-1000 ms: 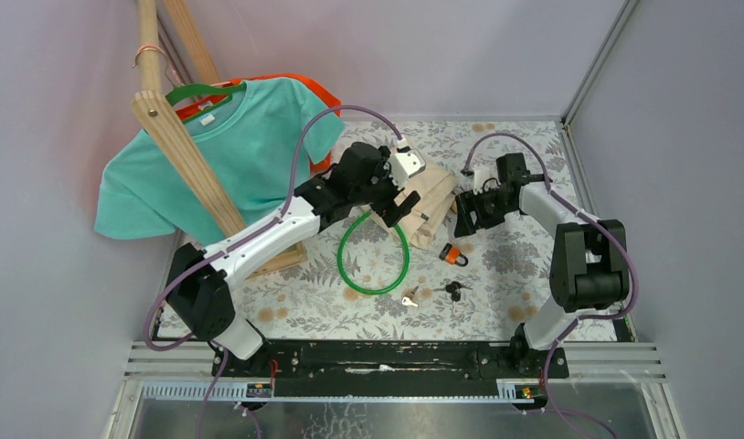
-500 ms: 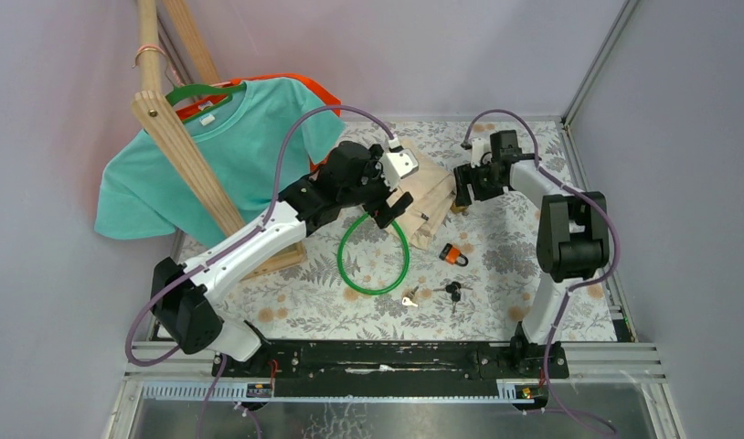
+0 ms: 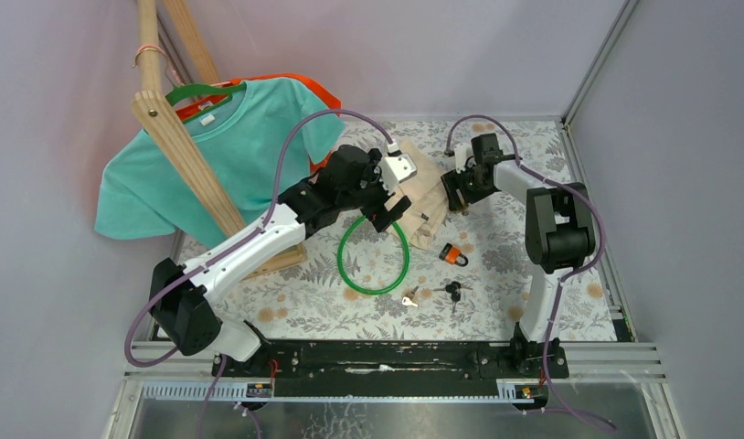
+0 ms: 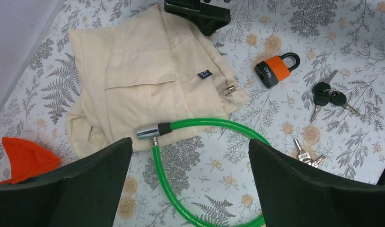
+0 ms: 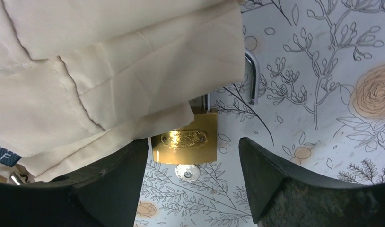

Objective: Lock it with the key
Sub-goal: Pick up the lock from the center of the board.

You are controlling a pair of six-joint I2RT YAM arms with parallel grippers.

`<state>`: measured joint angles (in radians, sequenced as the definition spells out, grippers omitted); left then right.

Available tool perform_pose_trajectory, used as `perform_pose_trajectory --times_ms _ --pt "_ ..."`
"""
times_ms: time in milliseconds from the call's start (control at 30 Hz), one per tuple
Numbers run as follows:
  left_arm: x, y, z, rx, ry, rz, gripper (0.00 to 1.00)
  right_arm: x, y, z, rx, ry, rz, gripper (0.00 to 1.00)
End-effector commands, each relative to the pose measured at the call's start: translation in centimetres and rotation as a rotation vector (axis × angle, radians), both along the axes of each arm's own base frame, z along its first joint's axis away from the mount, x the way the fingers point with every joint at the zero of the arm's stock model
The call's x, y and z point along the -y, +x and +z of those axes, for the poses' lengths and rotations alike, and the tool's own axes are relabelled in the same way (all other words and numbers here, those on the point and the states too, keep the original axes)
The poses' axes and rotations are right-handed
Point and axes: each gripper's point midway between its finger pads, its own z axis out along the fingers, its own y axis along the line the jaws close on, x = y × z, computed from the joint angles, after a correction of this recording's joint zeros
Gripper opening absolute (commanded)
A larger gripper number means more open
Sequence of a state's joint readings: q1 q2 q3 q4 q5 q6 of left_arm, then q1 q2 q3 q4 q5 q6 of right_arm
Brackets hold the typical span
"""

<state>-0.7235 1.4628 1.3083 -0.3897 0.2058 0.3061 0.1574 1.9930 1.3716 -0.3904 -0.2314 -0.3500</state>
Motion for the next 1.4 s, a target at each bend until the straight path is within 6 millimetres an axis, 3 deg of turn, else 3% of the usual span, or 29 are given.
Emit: perform_pose_trajectory --times_ms 0,433,800,933,1067,1233,1367 --pt "-0.3 0.1 0.5 0.021 -0.011 0.003 1.00 -0.3 1.5 0.0 0.059 -0.061 0.030 0.76" --pt "-0.3 -0.1 -0.2 0.011 -0.008 0.001 1.00 0.7 0.9 -1.3 0.078 -0.134 0.113 0.60" --pt "-0.4 0.0 0.0 0.022 -0.009 0.005 1.00 4.2 0.2 0.5 0.095 -0.136 0.099 0.32" --pt "-0.4 0.2 0.1 0.032 -0.014 0.015 1.00 4.5 0.0 2.6 0.121 -0.083 0.095 0.18" --pt "0.0 0.2 0.1 0.028 -0.032 0.004 1.00 3.7 -1.0 5.0 0.142 -0.030 0.128 0.05" --pt "0.6 -1.0 -0.1 0.006 -0.041 -0.077 1.00 1.3 -3.1 8.8 0.168 0.095 0.219 0.01" --pt "1.0 -2.3 0.1 -0.022 -0.046 -0.147 1.00 -1.2 -5.9 12.3 0.179 0.230 0.345 0.00"
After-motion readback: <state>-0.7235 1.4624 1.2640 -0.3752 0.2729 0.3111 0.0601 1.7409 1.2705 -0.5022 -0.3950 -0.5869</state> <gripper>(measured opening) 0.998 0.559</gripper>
